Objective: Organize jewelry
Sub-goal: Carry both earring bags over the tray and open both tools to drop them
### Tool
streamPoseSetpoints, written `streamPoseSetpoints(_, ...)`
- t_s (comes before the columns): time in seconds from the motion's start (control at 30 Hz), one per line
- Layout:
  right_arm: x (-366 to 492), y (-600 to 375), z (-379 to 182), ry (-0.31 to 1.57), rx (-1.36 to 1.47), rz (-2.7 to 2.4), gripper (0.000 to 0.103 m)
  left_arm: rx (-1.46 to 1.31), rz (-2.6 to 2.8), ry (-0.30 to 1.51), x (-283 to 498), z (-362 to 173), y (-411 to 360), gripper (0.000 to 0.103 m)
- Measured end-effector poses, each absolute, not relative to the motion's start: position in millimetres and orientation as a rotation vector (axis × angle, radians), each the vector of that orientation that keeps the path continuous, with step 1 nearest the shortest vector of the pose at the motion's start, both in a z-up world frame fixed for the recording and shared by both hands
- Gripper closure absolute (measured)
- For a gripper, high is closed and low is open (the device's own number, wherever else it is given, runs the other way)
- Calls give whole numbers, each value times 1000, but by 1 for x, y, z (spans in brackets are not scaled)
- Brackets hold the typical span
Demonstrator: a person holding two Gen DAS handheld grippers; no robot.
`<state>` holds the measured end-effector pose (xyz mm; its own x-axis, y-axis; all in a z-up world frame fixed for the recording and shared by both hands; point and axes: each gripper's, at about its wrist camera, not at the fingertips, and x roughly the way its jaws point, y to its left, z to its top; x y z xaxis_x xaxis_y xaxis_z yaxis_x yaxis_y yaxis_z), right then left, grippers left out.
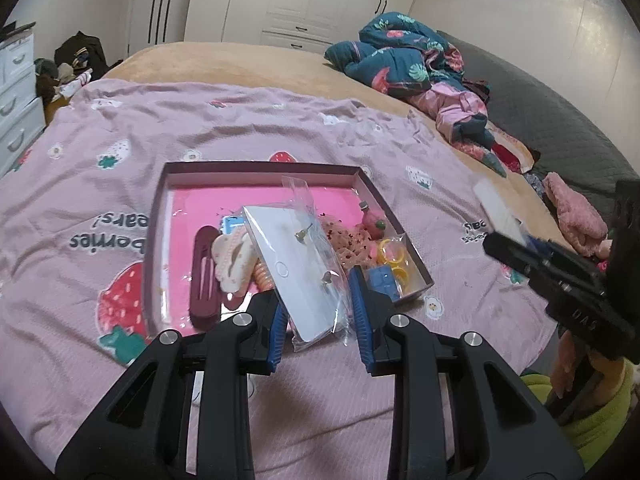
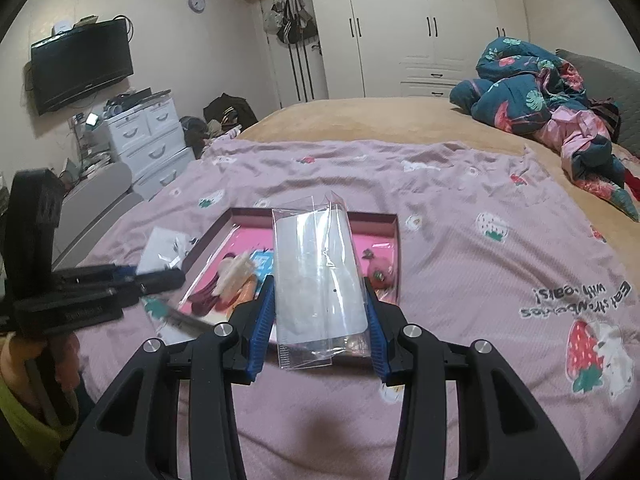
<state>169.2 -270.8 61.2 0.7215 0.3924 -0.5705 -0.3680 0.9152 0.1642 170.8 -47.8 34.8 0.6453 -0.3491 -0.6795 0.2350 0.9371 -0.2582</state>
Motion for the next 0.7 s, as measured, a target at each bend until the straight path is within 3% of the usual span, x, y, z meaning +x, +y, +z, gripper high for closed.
streamPoseSetpoints(0.4,213,-270,69,610,67,403,63,-135,-337,855,199,10,-62,82)
streamPoseSetpoints(0.7,236,-263,22,704,64,395,63,-131,-326,913,219,-18,-66,82)
